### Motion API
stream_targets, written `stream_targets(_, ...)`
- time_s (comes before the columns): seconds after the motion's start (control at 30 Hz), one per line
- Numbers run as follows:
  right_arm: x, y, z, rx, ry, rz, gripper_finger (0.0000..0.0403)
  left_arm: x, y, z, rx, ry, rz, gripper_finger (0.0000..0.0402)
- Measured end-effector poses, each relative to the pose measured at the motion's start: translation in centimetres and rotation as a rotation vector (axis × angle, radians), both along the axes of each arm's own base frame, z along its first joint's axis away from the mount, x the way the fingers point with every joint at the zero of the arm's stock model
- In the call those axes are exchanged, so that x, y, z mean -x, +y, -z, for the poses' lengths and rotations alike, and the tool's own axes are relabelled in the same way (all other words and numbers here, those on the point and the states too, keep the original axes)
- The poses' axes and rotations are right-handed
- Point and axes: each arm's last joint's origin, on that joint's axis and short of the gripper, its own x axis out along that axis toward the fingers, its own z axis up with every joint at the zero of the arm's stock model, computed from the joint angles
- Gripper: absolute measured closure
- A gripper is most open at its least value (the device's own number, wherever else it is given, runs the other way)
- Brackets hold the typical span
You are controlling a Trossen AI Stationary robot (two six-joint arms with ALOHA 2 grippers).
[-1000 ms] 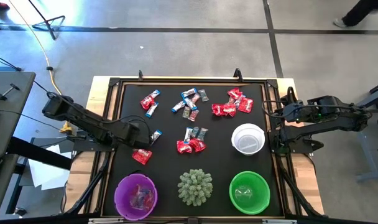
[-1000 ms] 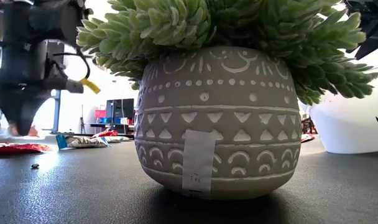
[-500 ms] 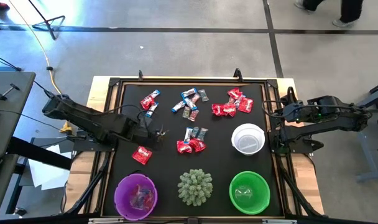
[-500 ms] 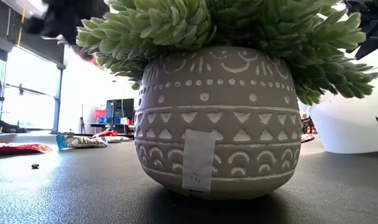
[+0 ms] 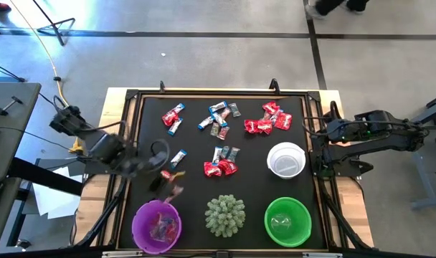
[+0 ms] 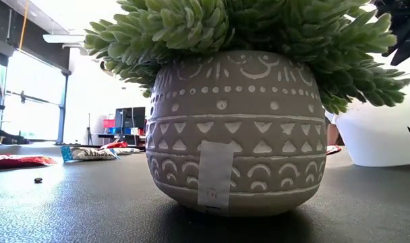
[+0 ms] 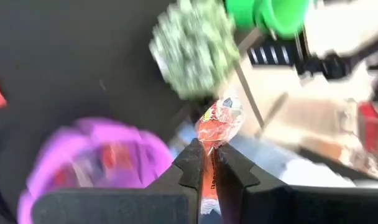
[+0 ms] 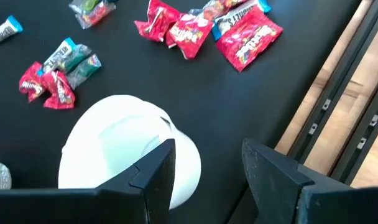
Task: Sort candy
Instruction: Put the transparent candy wrapper into the purple bucket
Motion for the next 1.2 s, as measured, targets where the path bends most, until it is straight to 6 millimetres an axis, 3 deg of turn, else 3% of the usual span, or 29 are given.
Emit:
stream_targets(0.13, 0.0, 0.0, 0.0, -0.017, -0.001, -0.002, 0.0220, 1.4, -2.5, 0.1, 0.083, 0.055, 0.036, 0.0385)
stream_targets(0.3, 0.0, 0.0, 0.0, -0.025, -0.005, 0.013, 0.0220, 2.9, -4.7, 1.1, 0.058, 0.139, 0.091, 0.0385)
stream_targets(0.67, 0.0, 0.0, 0.0, -0.034, -0.014, 0.039, 0.0220, 2.6, -8.5, 4.5, -0.087, 0.229, 0.172, 0.0384)
stream_targets(0.93, 0.0, 0.0, 0.0, -0.042, -0.019, 0.055, 0.0220, 1.8, -9.7, 6.4, -0.185, 0.260, 0.294, 0.0359)
stream_targets(1.2, 0.0, 0.0, 0.0, -0.042, -0.020, 0.055, 0.0220, 1.8, -9.6, 6.4, -0.191, 0.254, 0.294, 0.0331)
